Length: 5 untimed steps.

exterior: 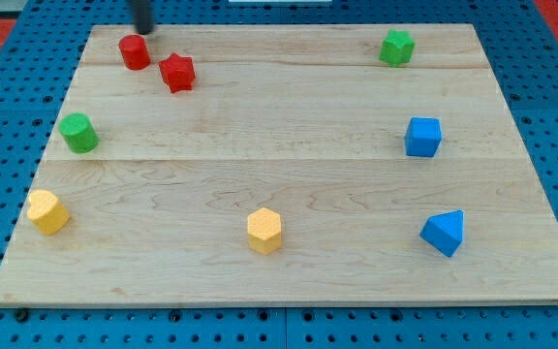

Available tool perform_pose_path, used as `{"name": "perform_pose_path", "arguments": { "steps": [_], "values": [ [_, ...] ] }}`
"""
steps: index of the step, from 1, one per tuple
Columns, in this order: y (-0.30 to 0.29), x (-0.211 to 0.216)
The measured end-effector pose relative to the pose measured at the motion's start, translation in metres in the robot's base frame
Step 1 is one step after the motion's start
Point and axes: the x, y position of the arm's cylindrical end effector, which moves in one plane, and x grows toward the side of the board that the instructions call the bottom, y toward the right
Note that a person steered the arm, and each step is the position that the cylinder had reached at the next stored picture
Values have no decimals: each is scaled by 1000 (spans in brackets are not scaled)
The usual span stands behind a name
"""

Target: Slide the blue cube to the right side of the red star

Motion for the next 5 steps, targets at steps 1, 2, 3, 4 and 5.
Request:
{"name": "perform_pose_path", "arguments": {
  "steps": [1, 2, 3, 4, 5],
  "values": [
    [37, 47],
    [116, 86],
    [124, 99],
    [159, 96],
    [200, 111]
  ]
}}
